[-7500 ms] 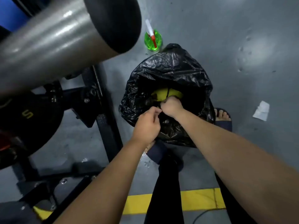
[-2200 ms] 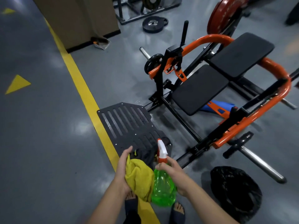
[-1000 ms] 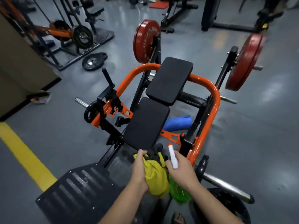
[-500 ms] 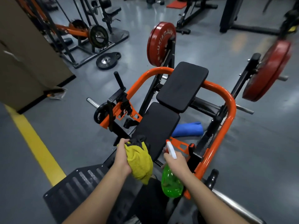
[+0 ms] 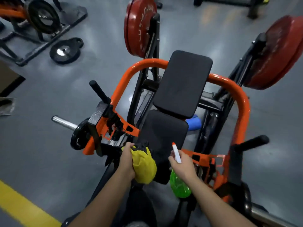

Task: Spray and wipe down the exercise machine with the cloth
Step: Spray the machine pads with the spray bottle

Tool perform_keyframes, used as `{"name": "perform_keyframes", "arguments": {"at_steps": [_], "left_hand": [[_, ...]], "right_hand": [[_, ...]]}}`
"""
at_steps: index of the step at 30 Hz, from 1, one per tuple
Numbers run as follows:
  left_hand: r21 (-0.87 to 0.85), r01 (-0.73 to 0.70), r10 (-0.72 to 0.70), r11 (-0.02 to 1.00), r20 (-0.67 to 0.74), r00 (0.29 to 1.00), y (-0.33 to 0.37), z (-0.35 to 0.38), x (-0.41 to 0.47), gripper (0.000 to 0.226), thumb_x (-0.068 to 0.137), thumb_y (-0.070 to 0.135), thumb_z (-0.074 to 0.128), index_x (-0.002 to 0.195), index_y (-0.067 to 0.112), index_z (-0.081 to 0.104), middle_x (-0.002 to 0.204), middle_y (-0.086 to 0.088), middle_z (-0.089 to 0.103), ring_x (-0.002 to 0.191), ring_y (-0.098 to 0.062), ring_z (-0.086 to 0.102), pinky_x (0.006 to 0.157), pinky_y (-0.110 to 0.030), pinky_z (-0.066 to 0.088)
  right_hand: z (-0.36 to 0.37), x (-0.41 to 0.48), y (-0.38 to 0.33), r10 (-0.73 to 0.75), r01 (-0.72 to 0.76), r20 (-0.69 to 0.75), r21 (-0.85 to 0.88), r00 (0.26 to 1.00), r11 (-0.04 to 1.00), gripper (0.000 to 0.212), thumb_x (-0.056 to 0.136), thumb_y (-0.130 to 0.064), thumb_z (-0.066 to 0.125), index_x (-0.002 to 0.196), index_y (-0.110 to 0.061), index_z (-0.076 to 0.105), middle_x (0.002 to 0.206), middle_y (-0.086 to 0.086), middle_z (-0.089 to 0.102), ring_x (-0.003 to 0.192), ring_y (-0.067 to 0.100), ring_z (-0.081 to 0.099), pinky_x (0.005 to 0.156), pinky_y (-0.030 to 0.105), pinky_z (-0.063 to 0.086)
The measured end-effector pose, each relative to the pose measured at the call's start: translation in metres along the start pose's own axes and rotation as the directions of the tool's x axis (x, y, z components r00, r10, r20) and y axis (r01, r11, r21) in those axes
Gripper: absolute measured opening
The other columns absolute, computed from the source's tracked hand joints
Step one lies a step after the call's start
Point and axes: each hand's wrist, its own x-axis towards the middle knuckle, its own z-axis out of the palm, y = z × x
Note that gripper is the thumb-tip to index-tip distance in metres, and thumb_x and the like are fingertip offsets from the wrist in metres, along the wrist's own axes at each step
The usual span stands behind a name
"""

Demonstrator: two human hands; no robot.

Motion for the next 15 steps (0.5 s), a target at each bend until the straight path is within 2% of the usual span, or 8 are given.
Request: {"name": "perform_keyframes", "arguments": {"at_steps": [2,3,5,7,10,12,15], "left_hand": [[0.021,0.069,-0.070,0.997,0.017,0.997,0.027,-0.019,0.022,0.046,0.099,0.033,0.053,0.061,0.013,0.070,0.074,-0.013,0.068,0.071,-0.030,0.065,0.072,-0.040,0.053],[0.037,0.101,-0.101,0.994,-0.001,0.995,0.042,-0.026,0.032,0.044,0.099,0.033,0.055,0.061,0.014,0.068,0.074,-0.013,0.068,0.072,-0.031,0.064,0.075,-0.041,0.053],[0.087,0.160,-0.162,0.983,0.016,0.987,0.069,-0.032,0.047,0.028,0.094,0.036,0.060,0.085,0.010,0.065,0.090,-0.017,0.067,0.081,-0.033,0.065,0.082,-0.046,0.055],[0.129,0.201,-0.211,0.971,0.070,0.975,0.087,-0.032,0.065,0.031,0.093,0.036,0.059,0.106,0.008,0.064,0.108,-0.020,0.064,0.089,-0.034,0.065,0.084,-0.046,0.057],[0.250,0.183,-0.207,0.951,0.071,0.976,0.103,-0.025,0.085,0.038,0.094,0.036,0.060,0.107,0.002,0.072,0.109,-0.023,0.068,0.091,-0.036,0.068,0.087,-0.046,0.055],[0.281,0.190,-0.217,0.941,0.069,0.974,0.109,-0.024,0.094,0.044,0.091,0.037,0.063,0.114,0.001,0.074,0.111,-0.023,0.070,0.097,-0.037,0.069,0.091,-0.048,0.056],[0.333,0.193,-0.233,0.923,0.085,0.969,0.116,-0.027,0.102,0.037,0.093,0.036,0.059,0.104,0.005,0.076,0.099,-0.017,0.073,0.086,-0.032,0.071,0.080,-0.042,0.058]], "right_hand": [[0.032,0.025,-0.005,0.109,-0.109,-0.005,-0.025,0.994,0.994,0.023,0.074,-0.045,0.060,0.081,-0.023,0.063,0.067,0.001,0.068,0.067,0.022,0.071,0.072,0.046,0.059],[0.045,0.037,-0.008,0.153,-0.154,-0.018,-0.046,0.988,0.987,0.026,0.073,-0.047,0.057,0.079,-0.022,0.062,0.066,0.002,0.067,0.067,0.023,0.070,0.072,0.046,0.059],[0.059,0.052,-0.020,0.229,-0.230,-0.050,-0.020,0.972,0.973,0.036,0.066,-0.054,0.050,0.078,-0.022,0.062,0.070,0.002,0.068,0.071,0.027,0.070,0.071,0.045,0.060],[0.073,0.067,-0.024,0.312,-0.313,-0.077,0.007,0.947,0.950,0.040,0.060,-0.056,0.049,0.078,-0.023,0.062,0.074,0.001,0.069,0.070,0.028,0.071,0.071,0.044,0.061],[0.079,0.061,-0.052,0.389,-0.392,-0.100,-0.017,0.916,0.920,0.036,0.060,-0.054,0.052,0.073,-0.021,0.062,0.072,0.001,0.069,0.065,0.027,0.071,0.069,0.041,0.061],[0.081,0.058,-0.065,0.402,-0.410,-0.109,-0.064,0.909,0.910,0.032,0.064,-0.052,0.053,0.073,-0.022,0.062,0.072,0.000,0.070,0.065,0.025,0.071,0.070,0.039,0.061],[0.084,0.055,-0.076,0.391,-0.402,-0.091,-0.195,0.916,0.895,0.025,0.076,-0.048,0.054,0.072,-0.024,0.058,0.076,-0.001,0.069,0.075,0.025,0.069,0.073,0.035,0.057]]}}
